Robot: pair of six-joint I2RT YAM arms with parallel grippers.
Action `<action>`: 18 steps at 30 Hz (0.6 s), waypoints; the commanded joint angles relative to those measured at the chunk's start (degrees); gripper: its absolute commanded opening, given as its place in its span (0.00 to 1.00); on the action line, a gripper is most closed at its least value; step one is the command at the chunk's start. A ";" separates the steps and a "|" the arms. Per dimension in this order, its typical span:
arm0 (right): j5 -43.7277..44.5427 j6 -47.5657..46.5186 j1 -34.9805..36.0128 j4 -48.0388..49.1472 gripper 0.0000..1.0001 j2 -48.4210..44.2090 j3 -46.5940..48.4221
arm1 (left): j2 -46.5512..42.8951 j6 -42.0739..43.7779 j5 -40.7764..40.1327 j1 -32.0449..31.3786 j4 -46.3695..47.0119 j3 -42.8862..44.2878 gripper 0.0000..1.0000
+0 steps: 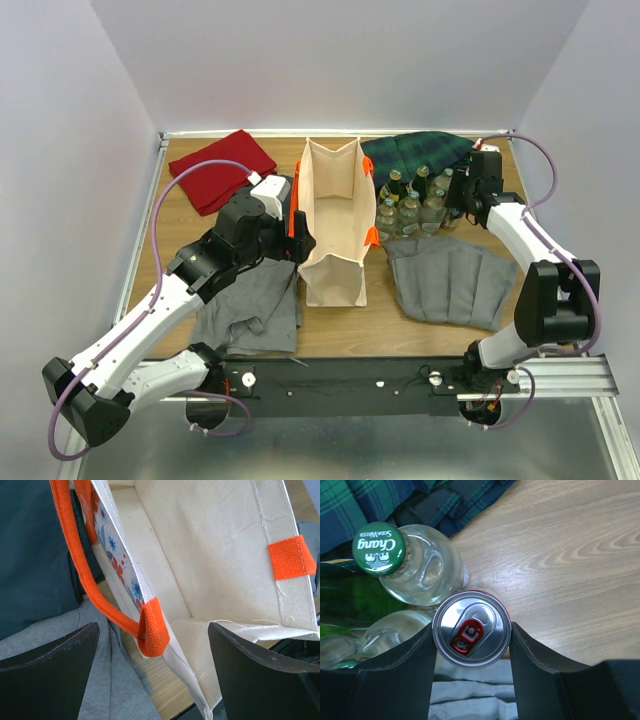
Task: Take the beverage out of the canvas bag
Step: Place the drink at the center of the board.
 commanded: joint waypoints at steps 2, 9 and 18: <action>2.70 -0.75 1.30 2.93 0.59 -0.29 2.04 | -1.05 -0.58 -1.25 0.00 -0.43 -0.65 0.99; 2.88 -0.40 1.30 2.93 0.69 -1.44 1.77 | -0.96 -0.49 -1.25 0.09 -0.61 -0.65 0.99; 2.62 0.40 1.30 2.06 0.74 -2.75 2.82 | -1.40 -0.58 -1.25 0.09 -0.87 -0.56 0.99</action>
